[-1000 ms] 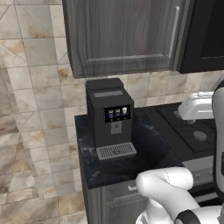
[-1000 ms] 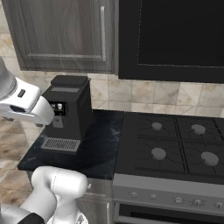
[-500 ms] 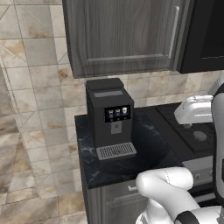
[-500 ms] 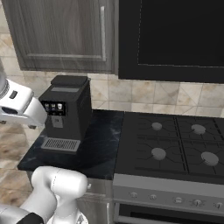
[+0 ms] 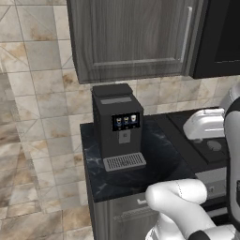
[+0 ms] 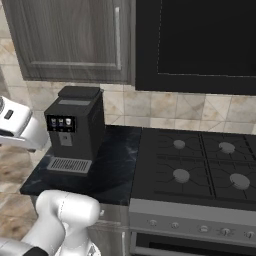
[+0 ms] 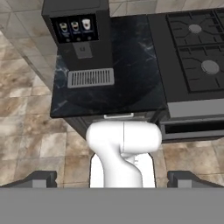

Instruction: Close all open cabinet doors.

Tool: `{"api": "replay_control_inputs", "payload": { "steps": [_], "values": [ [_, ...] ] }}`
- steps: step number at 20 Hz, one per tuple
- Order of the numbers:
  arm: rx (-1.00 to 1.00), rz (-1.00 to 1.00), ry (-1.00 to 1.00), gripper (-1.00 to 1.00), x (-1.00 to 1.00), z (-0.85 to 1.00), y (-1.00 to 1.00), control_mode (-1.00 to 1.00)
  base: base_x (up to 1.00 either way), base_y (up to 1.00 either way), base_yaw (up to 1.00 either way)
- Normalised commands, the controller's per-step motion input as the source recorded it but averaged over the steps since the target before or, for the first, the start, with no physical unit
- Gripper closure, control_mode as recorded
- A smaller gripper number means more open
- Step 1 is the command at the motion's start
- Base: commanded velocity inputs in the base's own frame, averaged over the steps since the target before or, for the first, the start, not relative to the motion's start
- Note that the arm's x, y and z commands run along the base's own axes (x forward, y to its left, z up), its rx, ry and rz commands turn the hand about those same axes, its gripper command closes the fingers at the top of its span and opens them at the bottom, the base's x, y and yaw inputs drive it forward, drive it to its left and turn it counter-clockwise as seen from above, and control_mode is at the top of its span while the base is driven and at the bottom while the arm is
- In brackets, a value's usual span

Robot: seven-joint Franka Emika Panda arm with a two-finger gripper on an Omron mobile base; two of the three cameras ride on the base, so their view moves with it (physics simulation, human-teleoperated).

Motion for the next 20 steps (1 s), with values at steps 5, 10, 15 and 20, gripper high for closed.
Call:
{"api": "replay_control_inputs", "payload": {
  "steps": [5, 10, 15, 20],
  "values": [
    [0.0, 0.0, 0.0, -1.0, -0.25, 0.0, -0.01, -1.0, 0.0, 0.0, 0.0],
    [0.0, 0.0, 0.0, -1.0, -0.1, 0.0, -0.02, 1.0, -0.61, -0.2, -0.08],
    [0.0, 0.0, 0.0, -1.0, 0.0, 0.0, 0.0, 1.0, -0.85, -0.43, -0.34],
    [0.0, 0.0, 0.0, -1.0, 0.0, 0.0, 0.0, 1.0, -0.5, -0.38, -0.64]
  ]
}}
